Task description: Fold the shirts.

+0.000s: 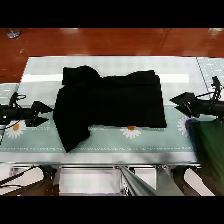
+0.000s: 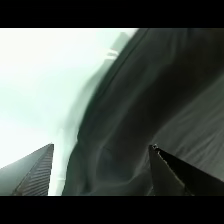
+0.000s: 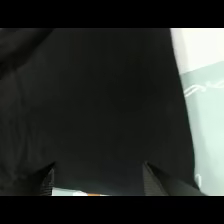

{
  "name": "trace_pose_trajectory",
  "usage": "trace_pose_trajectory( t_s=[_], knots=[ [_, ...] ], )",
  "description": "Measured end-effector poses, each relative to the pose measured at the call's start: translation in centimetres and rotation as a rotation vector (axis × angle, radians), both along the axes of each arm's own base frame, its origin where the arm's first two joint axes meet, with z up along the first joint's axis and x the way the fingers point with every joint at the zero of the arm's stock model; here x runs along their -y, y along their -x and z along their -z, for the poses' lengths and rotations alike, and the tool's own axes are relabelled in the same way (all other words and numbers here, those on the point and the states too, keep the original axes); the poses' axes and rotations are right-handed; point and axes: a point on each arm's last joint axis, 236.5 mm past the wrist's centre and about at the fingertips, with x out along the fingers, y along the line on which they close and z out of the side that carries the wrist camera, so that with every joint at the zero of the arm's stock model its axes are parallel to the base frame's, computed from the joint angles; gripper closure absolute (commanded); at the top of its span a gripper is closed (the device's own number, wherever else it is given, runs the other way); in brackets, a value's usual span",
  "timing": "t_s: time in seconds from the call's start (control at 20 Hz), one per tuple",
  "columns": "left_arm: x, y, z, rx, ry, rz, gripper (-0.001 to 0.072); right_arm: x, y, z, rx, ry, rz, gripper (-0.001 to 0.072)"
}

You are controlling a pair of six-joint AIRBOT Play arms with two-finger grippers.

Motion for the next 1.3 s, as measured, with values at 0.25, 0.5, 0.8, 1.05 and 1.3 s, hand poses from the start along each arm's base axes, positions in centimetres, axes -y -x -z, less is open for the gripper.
trace_pose_trajectory(
  t_s=[0.25, 0.5, 0.8, 1.05, 1.3],
  knots=[
    [2.6, -0.1, 1.1, -0.012, 0.07, 0.046, 0.0026, -0.9, 0.9, 0.1, 0.0, -0.021, -0.025, 0.0084],
    [3.8, -0.6, 1.7, 0.025, 0.053, 0.109, 0.0671, 0.4, -0.2, -1.2, 0.045, -0.012, 0.017, 0.0085],
    [4.2, -1.0, 0.6, 0.062, 0.077, 0.155, 0.0671, 4.3, 4.5, 2.7, -0.171, 0.116, 0.036, 0.0084],
    [4.2, -1.2, 0.4, 0.077, 0.073, 0.166, 0.067, 1.2, 9.8, 7.9, -0.387, 0.105, -0.067, 0.0084],
    [4.9, -1.4, 0.5, 0.09, 0.06, 0.198, 0.067, -0.5, 8.7, 9.8, -0.404, 0.052, -0.061, 0.0084]
  ],
)
